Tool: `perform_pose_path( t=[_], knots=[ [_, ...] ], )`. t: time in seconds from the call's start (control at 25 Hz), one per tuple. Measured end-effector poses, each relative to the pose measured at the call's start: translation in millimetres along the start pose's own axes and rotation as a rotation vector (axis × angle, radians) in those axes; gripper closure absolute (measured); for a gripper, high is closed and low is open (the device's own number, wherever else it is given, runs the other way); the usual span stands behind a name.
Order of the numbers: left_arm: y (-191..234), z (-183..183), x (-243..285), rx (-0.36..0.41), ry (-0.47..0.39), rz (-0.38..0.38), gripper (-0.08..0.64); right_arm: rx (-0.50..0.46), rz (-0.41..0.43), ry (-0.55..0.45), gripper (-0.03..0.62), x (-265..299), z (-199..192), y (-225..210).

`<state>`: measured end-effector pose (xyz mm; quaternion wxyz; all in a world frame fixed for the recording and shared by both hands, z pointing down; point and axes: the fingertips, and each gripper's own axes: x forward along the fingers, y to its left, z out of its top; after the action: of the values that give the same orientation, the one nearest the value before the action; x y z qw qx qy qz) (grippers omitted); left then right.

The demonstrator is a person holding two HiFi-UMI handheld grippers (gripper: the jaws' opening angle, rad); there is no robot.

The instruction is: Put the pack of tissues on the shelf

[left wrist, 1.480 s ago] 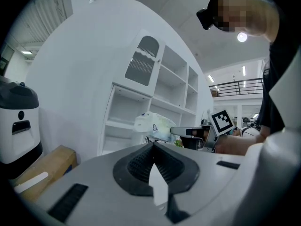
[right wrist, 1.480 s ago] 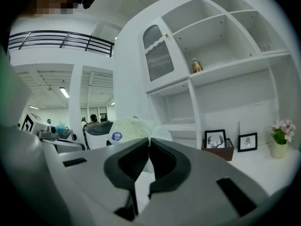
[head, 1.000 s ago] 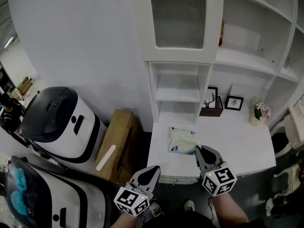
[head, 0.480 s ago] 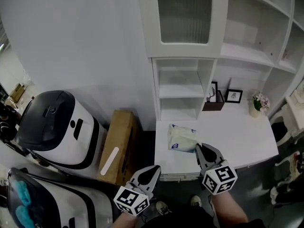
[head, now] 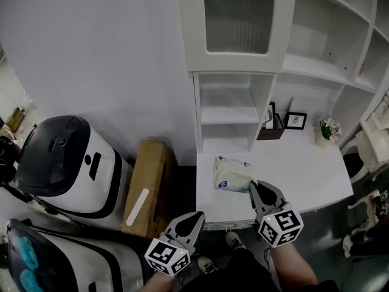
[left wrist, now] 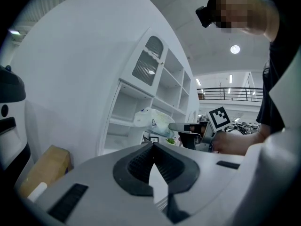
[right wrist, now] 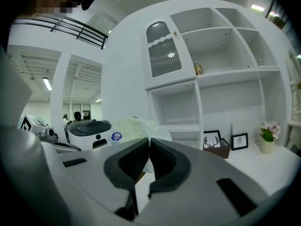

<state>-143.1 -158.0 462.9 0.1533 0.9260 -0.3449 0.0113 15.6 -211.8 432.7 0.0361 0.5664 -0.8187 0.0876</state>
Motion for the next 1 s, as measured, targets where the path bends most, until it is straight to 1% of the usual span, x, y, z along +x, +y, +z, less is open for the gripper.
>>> perform_pose_path(
  t=[0.28, 0.48, 0.72, 1.0],
  knots=[
    [5, 13, 18, -0.001, -0.020, 0.051, 0.557, -0.008, 0.046, -0.004, 0.588, 30, 15, -19],
    [17, 21, 34, -0.001, -0.033, 0.094, 0.557, -0.017, 0.072, -0.017, 0.588, 53, 27, -37],
    [17, 22, 54, -0.001, -0.027, 0.123, 0.557, -0.021, 0.089, -0.021, 0.588, 74, 34, -62],
    [26, 26, 74, -0.001, -0.035, 0.182, 0.557, -0.022, 0.119, -0.029, 0.588, 100, 41, -88]
  ],
)
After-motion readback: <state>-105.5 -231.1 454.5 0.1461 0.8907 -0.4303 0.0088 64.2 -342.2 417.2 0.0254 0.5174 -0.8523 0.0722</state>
